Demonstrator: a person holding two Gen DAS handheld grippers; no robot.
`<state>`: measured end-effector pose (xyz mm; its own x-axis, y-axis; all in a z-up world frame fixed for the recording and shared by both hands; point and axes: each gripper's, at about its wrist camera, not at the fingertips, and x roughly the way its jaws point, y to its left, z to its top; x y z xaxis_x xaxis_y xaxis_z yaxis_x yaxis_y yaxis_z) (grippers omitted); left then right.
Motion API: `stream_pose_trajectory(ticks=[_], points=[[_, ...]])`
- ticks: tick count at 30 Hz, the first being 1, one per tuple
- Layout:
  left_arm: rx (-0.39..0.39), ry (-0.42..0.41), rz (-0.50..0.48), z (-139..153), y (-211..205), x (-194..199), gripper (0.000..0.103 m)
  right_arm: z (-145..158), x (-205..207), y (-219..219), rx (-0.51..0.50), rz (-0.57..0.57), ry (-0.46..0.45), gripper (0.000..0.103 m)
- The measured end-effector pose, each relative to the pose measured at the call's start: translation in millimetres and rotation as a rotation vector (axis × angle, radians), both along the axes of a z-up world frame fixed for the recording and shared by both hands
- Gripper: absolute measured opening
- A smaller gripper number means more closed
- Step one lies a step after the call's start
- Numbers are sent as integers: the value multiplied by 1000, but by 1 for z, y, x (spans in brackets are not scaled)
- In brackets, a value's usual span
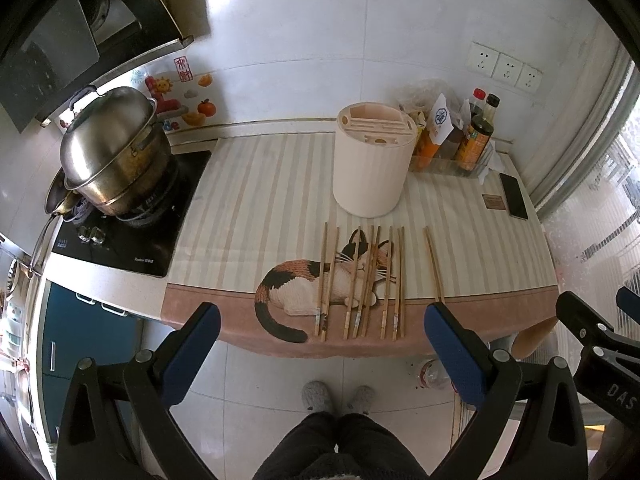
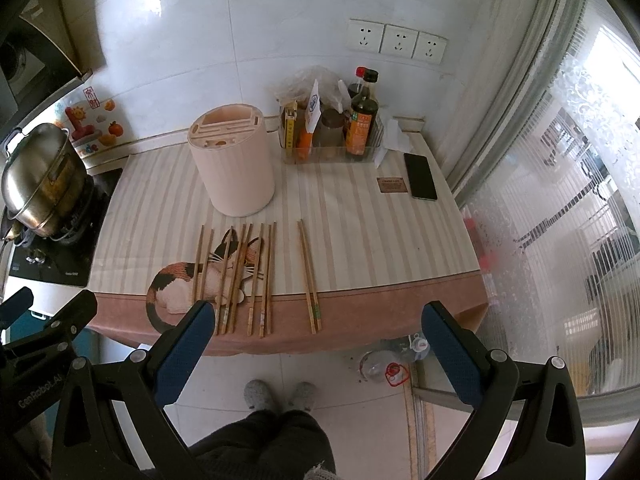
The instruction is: Organize utensils
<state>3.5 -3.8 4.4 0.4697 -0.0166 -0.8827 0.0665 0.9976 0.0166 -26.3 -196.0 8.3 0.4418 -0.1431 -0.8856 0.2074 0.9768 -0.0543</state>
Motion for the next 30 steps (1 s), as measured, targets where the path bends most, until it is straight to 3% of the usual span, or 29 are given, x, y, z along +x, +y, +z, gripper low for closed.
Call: stream_pose_trajectory(ticks=[30], points=[[-5,-7,-4,5,0,-4,103,7,0,1,-3,0,-9,103]])
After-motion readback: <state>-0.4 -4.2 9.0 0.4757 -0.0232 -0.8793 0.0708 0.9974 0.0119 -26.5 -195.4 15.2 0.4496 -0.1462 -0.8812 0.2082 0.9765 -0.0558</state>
